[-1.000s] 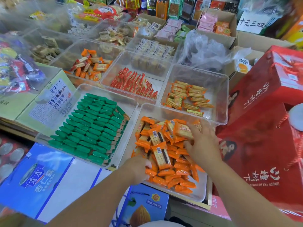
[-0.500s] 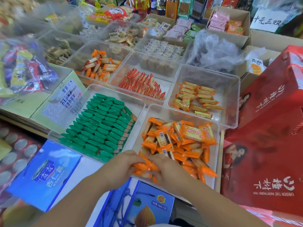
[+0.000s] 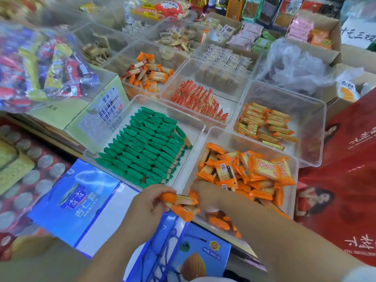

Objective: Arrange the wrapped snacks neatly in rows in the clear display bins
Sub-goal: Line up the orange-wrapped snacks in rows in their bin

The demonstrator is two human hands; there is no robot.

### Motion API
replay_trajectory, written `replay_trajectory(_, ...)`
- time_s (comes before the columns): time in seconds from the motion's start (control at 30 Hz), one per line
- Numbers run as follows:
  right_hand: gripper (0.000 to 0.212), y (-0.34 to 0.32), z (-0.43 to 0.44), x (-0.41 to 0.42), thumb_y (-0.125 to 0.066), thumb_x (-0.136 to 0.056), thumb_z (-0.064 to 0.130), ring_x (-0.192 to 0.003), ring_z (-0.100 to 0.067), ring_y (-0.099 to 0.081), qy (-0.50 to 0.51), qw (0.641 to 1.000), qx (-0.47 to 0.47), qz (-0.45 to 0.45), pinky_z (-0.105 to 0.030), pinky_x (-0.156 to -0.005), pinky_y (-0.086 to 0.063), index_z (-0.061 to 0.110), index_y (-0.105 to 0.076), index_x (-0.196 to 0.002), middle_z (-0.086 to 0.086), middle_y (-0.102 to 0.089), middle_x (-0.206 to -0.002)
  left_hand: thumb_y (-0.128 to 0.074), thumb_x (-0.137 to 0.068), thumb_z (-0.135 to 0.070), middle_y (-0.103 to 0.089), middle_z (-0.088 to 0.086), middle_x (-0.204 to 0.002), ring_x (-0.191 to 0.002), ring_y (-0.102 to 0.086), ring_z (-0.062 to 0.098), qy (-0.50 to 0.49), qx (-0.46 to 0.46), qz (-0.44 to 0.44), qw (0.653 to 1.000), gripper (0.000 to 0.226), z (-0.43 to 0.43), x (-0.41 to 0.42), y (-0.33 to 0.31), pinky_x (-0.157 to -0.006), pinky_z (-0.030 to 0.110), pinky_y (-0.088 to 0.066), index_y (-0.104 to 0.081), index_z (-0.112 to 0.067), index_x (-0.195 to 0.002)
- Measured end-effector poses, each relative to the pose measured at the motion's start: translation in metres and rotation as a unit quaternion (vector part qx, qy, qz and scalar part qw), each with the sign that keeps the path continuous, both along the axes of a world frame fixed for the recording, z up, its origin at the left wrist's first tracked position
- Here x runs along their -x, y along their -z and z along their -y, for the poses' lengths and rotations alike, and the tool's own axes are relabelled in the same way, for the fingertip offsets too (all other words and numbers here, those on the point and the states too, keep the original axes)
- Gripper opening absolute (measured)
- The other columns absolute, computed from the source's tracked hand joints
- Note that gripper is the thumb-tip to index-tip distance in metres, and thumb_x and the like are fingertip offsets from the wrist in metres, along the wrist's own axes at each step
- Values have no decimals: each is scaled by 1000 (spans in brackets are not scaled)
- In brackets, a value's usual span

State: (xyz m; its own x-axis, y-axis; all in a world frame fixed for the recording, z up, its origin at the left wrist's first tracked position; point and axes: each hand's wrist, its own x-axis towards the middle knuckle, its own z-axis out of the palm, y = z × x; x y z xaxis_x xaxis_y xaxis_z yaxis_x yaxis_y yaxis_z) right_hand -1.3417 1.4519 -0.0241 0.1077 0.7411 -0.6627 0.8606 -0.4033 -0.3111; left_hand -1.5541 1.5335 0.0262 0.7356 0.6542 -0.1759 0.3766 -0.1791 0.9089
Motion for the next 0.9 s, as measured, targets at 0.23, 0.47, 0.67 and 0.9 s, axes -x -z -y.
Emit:
replay_trajectory(0.23,59,14,7,5,-68,-83,20,-131,-33,-43,-54,995,-7,82,-47,-104,-43,17,-45,-137,-10,-47,-141,-65,-85,-33,-38,-27,-138,-122,-47,1,131,-112,-75,982,55,19,-15,7,-100,22,-41,-53,-31,-138)
replay_trajectory(0.47,59,12,-2,-2,-71,-82,21,-114,-33,-54,-80,993,43,70,-49,-91,-49,20,-44,-134,-8,-51,-129,-72,-83,-56,-53,-7,-116,-103,-49,20,235,-311,-160,907,60,11,-30,5,-89,38,-44,-51,-36,-136)
replay_trajectory(0.67,46,4,-3,-5,-66,-87,17,-97,-30,-54,-163,982,45,80,-40,-69,-44,25,-47,-128,-5,-50,-111,-52,-100,-44,-53,-8,-130,-113,-45,19,341,-384,-195,836,31,8,-50,-5,-94,35,-37,-55,-29,-127)
replay_trajectory(0.9,19,2,25,-8,-51,-95,19,-94,-29,-49,-136,979,-121,89,-36,-67,-30,24,-53,-113,-7,-58,-96,-45,-91,-3,-47,7,-90,-80,-46,29,409,-424,-228,775,44,22,-62,3,-73,38,-26,-36,-24,-128)
